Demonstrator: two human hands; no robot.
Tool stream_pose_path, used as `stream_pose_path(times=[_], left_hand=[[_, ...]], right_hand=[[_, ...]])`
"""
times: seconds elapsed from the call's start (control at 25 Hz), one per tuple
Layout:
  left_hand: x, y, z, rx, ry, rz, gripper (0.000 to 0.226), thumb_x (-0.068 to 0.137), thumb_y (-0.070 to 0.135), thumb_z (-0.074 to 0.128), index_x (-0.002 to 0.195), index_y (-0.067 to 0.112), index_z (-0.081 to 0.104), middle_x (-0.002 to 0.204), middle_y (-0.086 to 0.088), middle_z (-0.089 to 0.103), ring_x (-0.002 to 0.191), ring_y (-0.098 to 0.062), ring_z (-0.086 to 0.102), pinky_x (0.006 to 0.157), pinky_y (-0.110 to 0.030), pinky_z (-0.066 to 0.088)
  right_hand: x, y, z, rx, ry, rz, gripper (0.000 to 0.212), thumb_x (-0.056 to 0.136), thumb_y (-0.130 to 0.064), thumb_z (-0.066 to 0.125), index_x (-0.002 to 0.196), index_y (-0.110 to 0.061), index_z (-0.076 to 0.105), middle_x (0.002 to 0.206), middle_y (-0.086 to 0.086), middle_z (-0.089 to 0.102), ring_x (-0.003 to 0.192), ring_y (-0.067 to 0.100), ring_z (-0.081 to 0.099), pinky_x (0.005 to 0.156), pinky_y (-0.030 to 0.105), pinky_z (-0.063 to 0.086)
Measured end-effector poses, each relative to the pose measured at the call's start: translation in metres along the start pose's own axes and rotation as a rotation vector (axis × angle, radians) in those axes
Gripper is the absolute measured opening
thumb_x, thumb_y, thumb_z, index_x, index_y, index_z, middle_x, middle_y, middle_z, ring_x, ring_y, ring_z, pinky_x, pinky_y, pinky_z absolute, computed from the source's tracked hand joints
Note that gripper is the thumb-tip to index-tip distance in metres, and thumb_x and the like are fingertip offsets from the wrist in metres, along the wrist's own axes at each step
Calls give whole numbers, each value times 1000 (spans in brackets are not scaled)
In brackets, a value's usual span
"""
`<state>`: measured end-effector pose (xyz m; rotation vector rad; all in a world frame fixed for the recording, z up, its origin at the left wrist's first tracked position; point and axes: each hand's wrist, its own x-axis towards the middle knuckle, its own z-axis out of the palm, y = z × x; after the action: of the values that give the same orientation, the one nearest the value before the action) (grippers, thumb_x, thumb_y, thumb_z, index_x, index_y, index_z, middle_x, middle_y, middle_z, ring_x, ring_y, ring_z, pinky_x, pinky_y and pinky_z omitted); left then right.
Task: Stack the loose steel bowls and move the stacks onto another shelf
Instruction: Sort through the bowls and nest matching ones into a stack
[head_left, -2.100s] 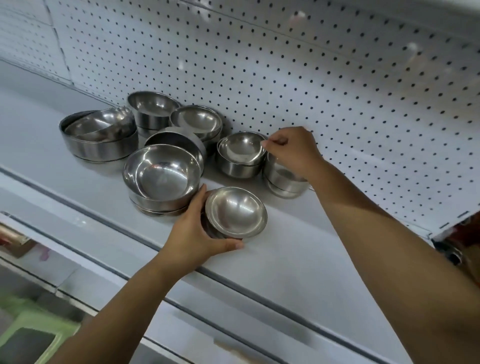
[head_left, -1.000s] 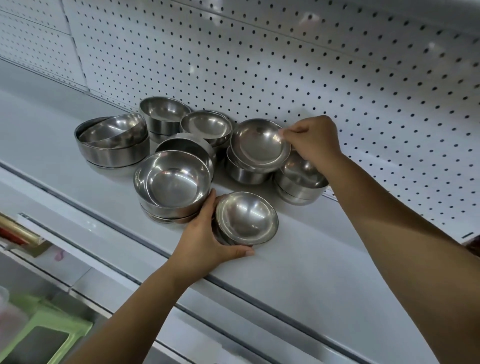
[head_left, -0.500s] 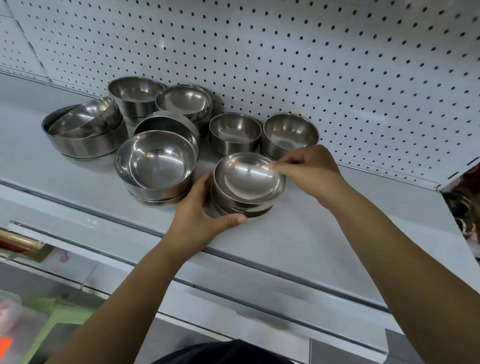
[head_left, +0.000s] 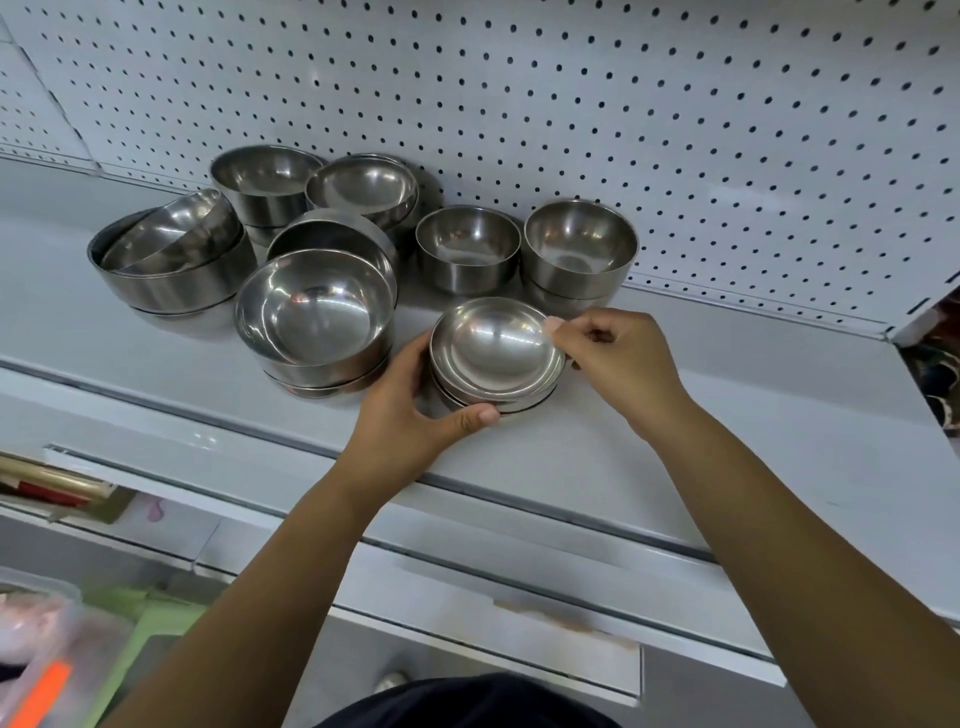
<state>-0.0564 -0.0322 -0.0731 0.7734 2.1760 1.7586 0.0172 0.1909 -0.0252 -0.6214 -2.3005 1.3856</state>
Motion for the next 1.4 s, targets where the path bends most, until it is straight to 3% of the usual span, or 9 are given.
stream_pose_path(times=[0.08,0.2,0.28,0.4,0.56,0.72,0.88,1.12,1.4], left_hand=[[0,0,0,-7,-5,-3,93,67,45,91,146,26,47,139,13,60,133,-4,53,115,-39,44],[-1,1,0,20,-6,11,94,67,52,87,147,28,45,140,13,59,134,-7,53,114,-42,43],[0,2,1,39,-12,15,93,68,53,85,148,28,44,141,14,58,134,-7,53,114,-42,44],[0,1,2,57,-29,20,92,70,52,84,149,27,43,142,13,58,134,-7,52,115,-42,43],[-1,2,4,48,-16,6,90,70,48,84,147,26,45,140,12,60,133,-7,54,115,-42,44],[-1,1,6,40,9,4,89,68,46,85,145,24,46,139,10,60,133,-9,55,115,-44,44],[-3,4,9,48,22,13,88,68,48,87,143,27,47,138,10,61,132,-11,56,114,-46,43],[-8,8,17,144,61,49,91,67,58,87,142,29,45,136,16,60,130,-6,56,112,-43,46],[-8,5,21,296,102,68,92,69,74,75,145,37,38,135,20,58,127,-5,56,107,-42,49]], right_hand=[[-9,7,3,56,-6,32,20,94,-45,73,91,-25,79,78,-16,72,78,7,67,81,32,56],[-27,21,11,152,-96,53,52,89,-64,67,130,-32,67,117,-16,73,108,4,69,101,39,56],[-35,26,11,255,-180,9,59,90,-61,65,142,-34,57,132,-17,67,121,1,64,106,35,52],[-40,28,9,269,-224,-46,53,92,-51,63,141,-33,57,134,-18,67,124,0,62,108,34,51],[-30,39,5,280,0,-32,47,94,-49,71,136,-31,57,127,-13,68,112,9,69,102,44,56],[11,30,-19,90,167,-94,55,94,-37,74,143,-33,50,139,-5,55,116,15,62,92,14,51],[46,19,-30,-137,77,-91,67,88,-47,78,147,-33,49,137,-9,46,130,9,43,103,26,38],[73,25,-29,-209,128,-148,42,88,-42,80,119,-15,70,123,3,68,116,20,60,94,32,47],[73,25,-36,-51,212,-210,26,84,-37,83,101,-20,72,104,-9,68,101,7,57,74,9,36]])
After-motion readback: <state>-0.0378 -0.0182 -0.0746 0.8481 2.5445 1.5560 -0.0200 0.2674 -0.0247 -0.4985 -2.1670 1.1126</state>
